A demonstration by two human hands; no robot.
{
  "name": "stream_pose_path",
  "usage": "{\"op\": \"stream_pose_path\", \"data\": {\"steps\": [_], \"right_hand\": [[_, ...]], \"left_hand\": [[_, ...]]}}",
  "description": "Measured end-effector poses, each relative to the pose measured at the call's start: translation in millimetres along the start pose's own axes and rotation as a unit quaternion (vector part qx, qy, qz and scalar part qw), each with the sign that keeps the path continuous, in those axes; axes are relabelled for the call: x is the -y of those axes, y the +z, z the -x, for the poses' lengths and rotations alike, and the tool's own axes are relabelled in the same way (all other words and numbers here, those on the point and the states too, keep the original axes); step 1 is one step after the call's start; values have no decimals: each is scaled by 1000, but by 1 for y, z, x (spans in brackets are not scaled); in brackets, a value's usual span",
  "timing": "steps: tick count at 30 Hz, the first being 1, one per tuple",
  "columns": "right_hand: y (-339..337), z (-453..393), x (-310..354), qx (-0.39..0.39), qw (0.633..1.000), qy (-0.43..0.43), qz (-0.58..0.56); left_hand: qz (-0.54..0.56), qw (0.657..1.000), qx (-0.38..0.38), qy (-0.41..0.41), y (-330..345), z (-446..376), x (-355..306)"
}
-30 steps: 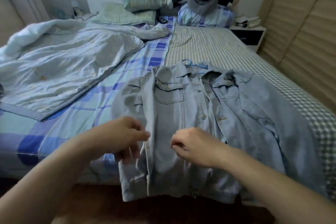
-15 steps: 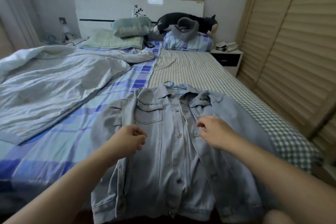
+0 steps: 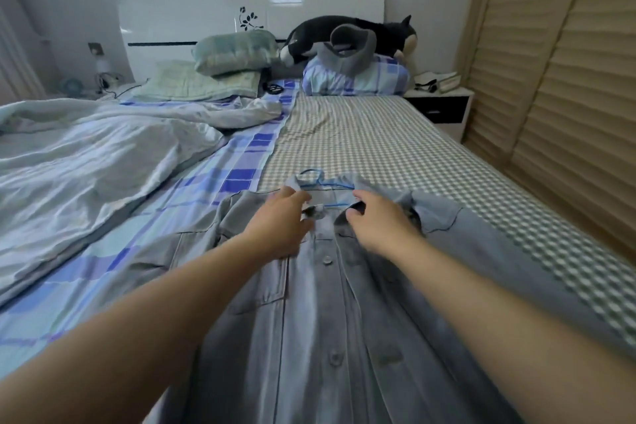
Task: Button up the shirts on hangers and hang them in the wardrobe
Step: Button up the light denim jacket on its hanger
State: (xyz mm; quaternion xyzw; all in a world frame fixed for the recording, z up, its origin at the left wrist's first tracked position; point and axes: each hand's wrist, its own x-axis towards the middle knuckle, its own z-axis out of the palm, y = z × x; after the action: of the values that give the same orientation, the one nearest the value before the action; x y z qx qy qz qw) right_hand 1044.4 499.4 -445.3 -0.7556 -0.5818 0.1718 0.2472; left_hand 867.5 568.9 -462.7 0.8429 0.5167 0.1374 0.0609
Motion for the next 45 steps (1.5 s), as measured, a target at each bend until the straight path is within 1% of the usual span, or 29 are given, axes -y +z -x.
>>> {"op": "stream_pose_path", "data": {"steps": [2, 4, 5, 6, 8, 10, 11, 14, 16, 18, 20, 23, 26, 28, 29, 31, 33, 36, 37, 38, 39, 41, 42, 43, 44, 45], "right_hand": [[14, -33, 5, 29, 999, 16, 23], [28, -56, 4, 53, 997, 50, 23], [34, -64, 3, 41, 997, 59, 14], [37, -70, 2, 9, 998, 66, -4], [35, -71, 3, -86, 991, 81, -70], [17, -60, 8, -171, 971, 81, -146], [2, -49, 13, -194, 961, 69, -187], [-48, 4, 20, -218, 931, 28, -291], [-75, 47, 14, -193, 922, 26, -335], [-92, 94, 4, -152, 916, 39, -369], [-98, 136, -6, -119, 899, 47, -419], [-79, 184, -11, -79, 874, 71, -473], [-47, 208, -6, -23, 842, 104, -529], [-26, 215, -7, -1, 822, 105, -560], [-17, 217, -9, 2, 818, 104, -565], [-2, 223, -17, -2, 830, 115, -545], [10, 225, -25, 0, 831, 131, -540], [21, 224, -28, 6, 813, 141, -565], [23, 224, -26, 12, 803, 142, -579], [24, 225, -24, 15, 791, 143, -595], [26, 226, -21, 18, 781, 146, -608], [31, 228, -17, 13, 773, 153, -615], [33, 228, -14, 6, 773, 154, -615], [35, 227, -11, 0, 773, 151, -617], [36, 225, -8, -2, 770, 145, -621], [37, 224, -5, -1, 766, 138, -627]], "left_hand": [[-85, 994, 50, 41, 17, -50, 14], [-168, 977, 74, 107, 29, -80, 29], [-206, 964, 72, 150, 30, -89, 36], [-225, 954, 58, 190, 28, -94, 41], [-205, 952, 43, 225, 10, -92, 39], [-179, 960, 55, 208, -20, -72, 20], [-173, 965, 63, 186, -36, -59, 8], [-132, 978, 78, 138, -82, -1, -27], [-82, 987, 77, 116, -107, 47, -44], [-1, 994, 44, 96, -121, 93, -52], [104, 992, 10, 71, -125, 132, -57], [184, 982, -11, 36, -99, 179, -68], [228, 970, -79, -11, -52, 214, -80], [310, 942, -111, -61, -26, 230, -86], [364, 921, -106, -84, -17, 235, -86], [447, 885, -73, -105, -7, 240, -84], [475, 873, -30, -107, -5, 239, -78], [494, 863, 24, -103, -10, 239, -73], [511, 852, 31, -109, -12, 240, -73], [545, 829, 39, -120, -14, 241, -72], [591, 794, 50, -129, -17, 241, -71], [677, 720, 73, -134, -19, 239, -71], [703, 694, 75, -137, -17, 237, -70], [723, 672, 74, -142, -16, 235, -70], [732, 662, 72, -142, -14, 233, -69], [733, 662, 72, -137, -14, 231, -71]]}}
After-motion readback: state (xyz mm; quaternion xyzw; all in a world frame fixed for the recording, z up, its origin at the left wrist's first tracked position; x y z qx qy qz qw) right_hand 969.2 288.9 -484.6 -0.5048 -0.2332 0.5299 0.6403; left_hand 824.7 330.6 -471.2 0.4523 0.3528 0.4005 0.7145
